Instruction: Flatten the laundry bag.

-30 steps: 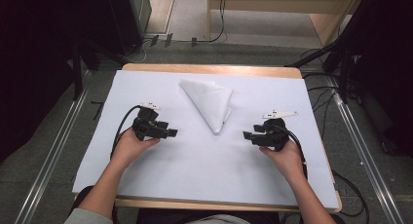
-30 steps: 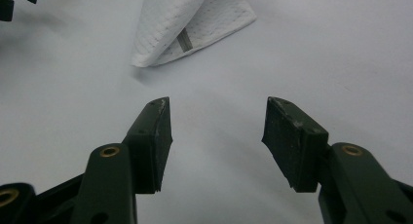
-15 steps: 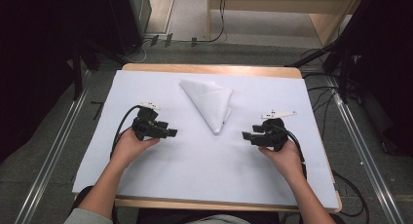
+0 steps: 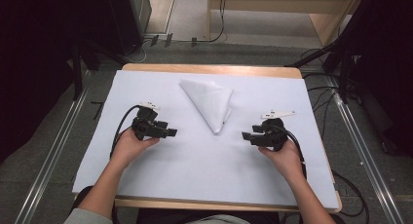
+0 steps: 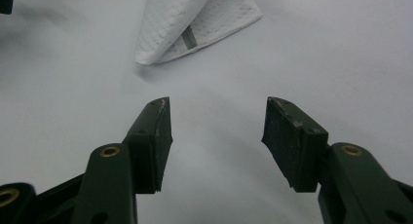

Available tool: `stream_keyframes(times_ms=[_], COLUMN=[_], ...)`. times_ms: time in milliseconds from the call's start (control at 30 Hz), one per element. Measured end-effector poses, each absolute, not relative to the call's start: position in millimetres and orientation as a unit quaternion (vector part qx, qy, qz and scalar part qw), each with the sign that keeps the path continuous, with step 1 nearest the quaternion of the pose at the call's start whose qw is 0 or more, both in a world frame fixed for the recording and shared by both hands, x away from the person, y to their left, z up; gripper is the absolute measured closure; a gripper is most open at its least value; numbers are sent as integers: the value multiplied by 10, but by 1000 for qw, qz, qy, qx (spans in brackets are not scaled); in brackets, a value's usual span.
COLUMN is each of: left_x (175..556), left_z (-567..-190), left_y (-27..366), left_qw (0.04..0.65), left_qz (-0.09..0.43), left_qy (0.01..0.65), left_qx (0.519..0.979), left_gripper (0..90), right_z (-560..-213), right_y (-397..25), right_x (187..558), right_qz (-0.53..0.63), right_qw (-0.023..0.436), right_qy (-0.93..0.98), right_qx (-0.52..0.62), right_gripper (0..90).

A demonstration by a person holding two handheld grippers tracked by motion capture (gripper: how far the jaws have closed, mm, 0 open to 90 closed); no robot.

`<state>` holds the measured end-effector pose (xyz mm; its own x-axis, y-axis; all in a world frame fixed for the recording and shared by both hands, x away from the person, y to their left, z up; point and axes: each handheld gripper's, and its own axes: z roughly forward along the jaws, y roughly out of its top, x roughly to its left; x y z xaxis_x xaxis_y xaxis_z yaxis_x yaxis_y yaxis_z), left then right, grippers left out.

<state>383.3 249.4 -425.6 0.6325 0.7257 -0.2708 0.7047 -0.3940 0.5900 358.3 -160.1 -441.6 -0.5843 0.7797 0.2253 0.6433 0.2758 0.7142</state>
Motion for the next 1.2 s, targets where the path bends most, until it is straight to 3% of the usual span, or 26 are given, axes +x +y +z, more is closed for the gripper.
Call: stream_keyframes(times_ms=[633, 1200], left_x=[3805, 3745], left_z=[-4220, -4209], left_y=[2531, 2573], left_qw=[349, 353], left_qz=[19, 20], left_qy=[433, 439], left_qx=[831, 826], left_gripper=[396, 394], right_z=[-4274, -4228], right_y=[-1363, -1060], right_x=[3785, 4103], right_qz=[400, 406], right_qw=[85, 76], right_qy=[798, 798], right_qx=[443, 439], right_gripper=[457, 395])
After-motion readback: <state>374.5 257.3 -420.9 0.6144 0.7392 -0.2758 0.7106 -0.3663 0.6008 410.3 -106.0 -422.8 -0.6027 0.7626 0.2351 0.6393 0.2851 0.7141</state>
